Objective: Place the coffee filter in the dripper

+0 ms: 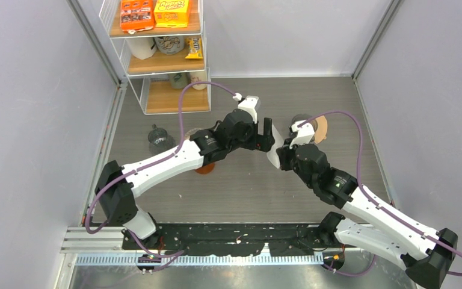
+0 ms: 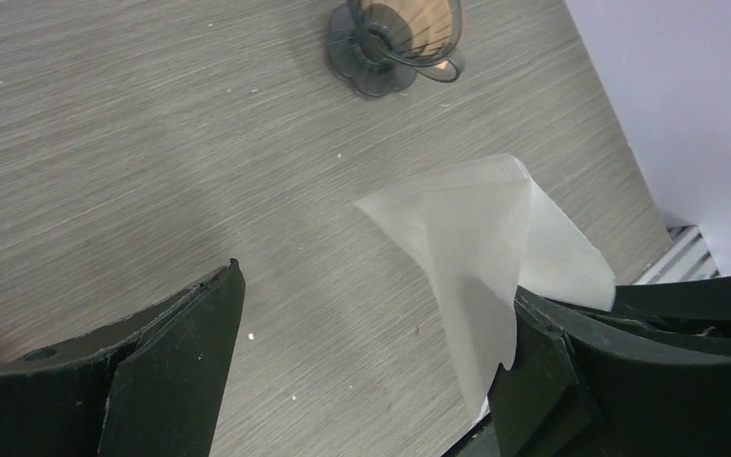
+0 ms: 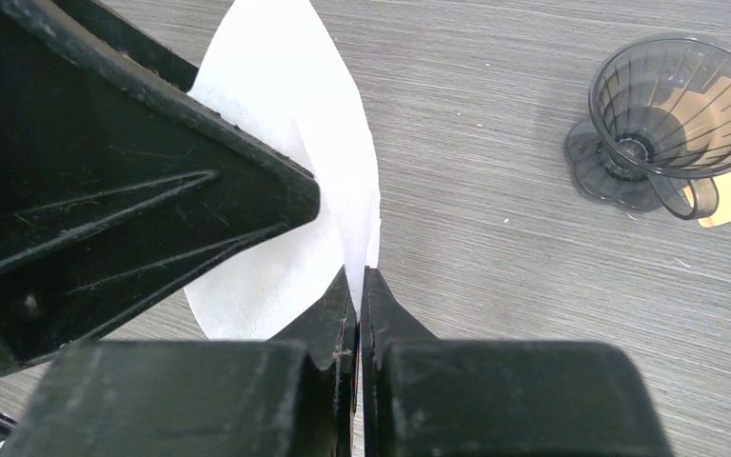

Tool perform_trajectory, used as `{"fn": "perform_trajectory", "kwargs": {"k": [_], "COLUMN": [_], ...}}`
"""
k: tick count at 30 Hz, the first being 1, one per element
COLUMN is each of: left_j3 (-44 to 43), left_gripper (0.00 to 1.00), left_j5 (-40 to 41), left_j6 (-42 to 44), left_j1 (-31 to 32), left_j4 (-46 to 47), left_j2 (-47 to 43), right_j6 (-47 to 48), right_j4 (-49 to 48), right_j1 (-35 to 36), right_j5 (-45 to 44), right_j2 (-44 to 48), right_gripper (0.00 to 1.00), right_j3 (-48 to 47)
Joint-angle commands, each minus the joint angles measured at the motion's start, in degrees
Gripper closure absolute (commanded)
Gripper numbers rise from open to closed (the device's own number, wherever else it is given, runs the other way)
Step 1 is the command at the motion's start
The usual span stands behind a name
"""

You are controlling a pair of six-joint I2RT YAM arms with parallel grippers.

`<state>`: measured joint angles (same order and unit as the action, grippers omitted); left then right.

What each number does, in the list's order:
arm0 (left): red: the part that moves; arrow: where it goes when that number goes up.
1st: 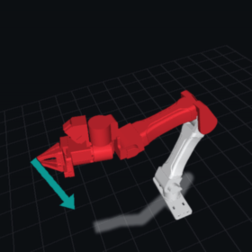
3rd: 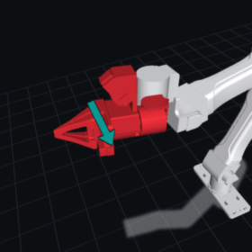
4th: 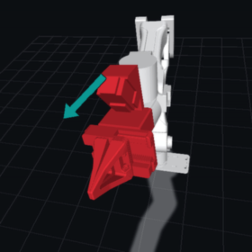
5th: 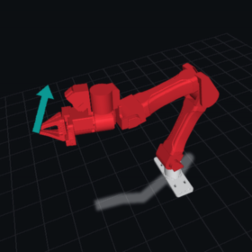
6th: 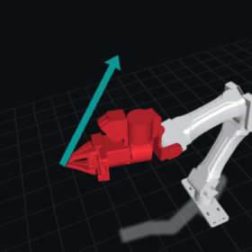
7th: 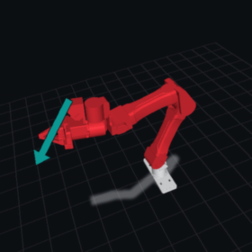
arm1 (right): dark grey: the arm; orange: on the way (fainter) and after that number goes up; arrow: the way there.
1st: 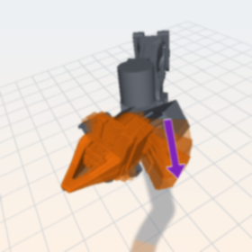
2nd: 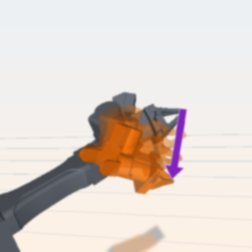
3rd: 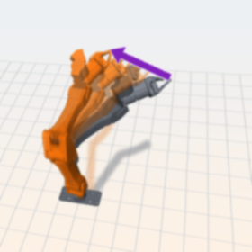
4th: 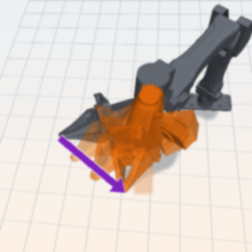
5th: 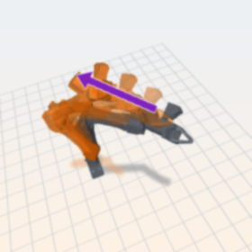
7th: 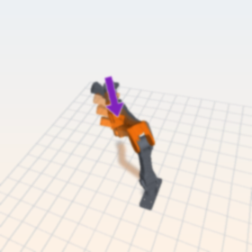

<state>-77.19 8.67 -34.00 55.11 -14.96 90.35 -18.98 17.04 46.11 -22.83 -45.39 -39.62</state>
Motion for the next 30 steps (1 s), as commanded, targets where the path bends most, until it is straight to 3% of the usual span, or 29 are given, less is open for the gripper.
{"fn": "perform_trajectory", "kwargs": {"k": [1,7,13,30], "left_j3": [-1.04,-6.53,-7.91,-9.12], "left_gripper": [0.07,0.12,0.15,0.53], "left_j5": [6.55,12.81,7.70,6.93], "left_j6": [1.13,1.31,0.83,-1.18], "left_j1": [1.23,2.25,2.33,2.32], "left_j4": [-1.68,-7.01,-4.88,-5.16], "left_j2": [-3.01,0.20,1.74,4.20], "right_j6": [-0.39,1.44,1.79,0.59], "right_j4": [0.37,-2.91,-3.81,-10.53], "right_j1": [0.30,0.30,0.31,0.34], "right_j5": [-2.69,0.52,0.11,0.68], "right_j2": [-0.20,-0.70,-1.45,-1.05], "right_gripper": [0.95,0.95,0.95,0.95], "right_j3": [-3.15,-2.32,-2.35,-0.44]}}
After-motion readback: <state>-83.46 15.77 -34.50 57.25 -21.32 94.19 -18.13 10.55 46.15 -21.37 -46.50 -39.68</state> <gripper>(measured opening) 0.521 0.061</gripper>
